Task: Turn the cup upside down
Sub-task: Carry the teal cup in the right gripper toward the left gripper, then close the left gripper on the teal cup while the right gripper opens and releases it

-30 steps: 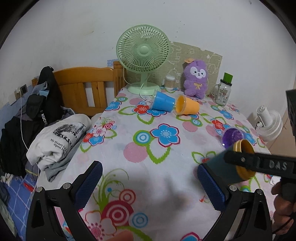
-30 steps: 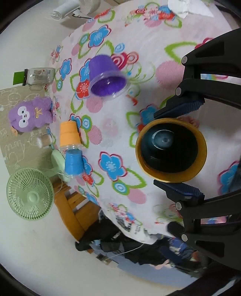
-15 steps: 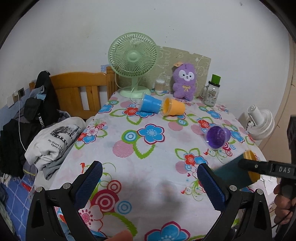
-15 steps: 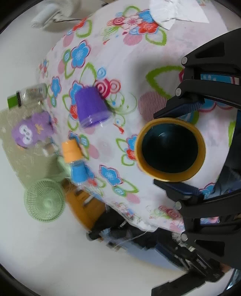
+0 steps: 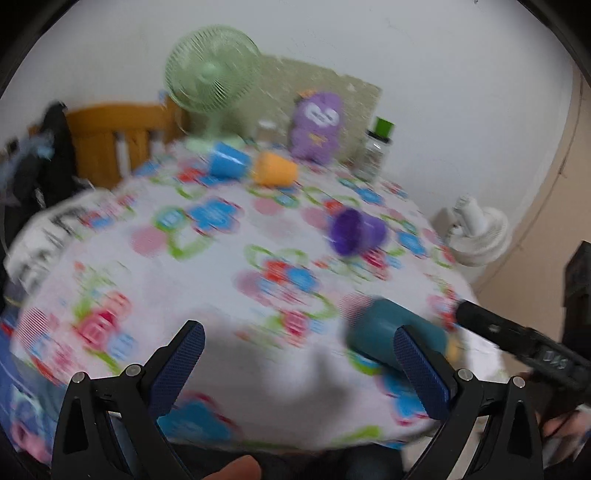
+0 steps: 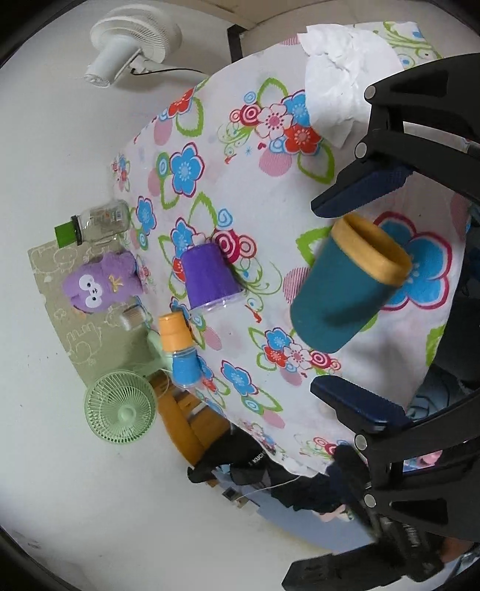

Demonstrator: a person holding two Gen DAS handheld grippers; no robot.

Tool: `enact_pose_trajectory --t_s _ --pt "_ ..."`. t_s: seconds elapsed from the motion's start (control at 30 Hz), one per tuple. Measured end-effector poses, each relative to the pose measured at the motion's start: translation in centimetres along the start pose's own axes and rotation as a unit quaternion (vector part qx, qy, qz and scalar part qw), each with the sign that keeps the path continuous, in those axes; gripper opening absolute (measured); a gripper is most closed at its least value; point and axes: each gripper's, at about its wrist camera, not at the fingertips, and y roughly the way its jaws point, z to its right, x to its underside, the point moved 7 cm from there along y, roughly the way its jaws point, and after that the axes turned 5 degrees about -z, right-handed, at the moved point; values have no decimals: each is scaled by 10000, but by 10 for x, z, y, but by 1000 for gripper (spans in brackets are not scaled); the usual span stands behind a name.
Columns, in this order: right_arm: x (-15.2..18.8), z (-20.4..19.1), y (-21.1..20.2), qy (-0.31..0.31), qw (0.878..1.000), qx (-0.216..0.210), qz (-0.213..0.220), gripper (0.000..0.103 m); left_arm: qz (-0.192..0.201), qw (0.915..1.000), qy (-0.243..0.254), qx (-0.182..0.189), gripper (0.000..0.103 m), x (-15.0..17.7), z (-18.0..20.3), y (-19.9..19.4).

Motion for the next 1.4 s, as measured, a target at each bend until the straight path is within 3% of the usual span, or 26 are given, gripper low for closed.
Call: enact_pose_trajectory --t_s 0.17,0.43,0.87,1.4 --pt "1 19 -15 -10 10000 36 90 89 -511 9977 -376 225 103 9 28 23" --pt "6 59 -32 44 9998 -9 205 90 -562 9913 -1194 -14 103 0 43 40" --pt "10 87 -22 -40 10000 18 41 90 -895 9877 -1243 -310 103 3 65 74" --pt "18 89 -16 -113 9999 -48 -60 90 -946 9836 -1482 -401 103 1 68 79"
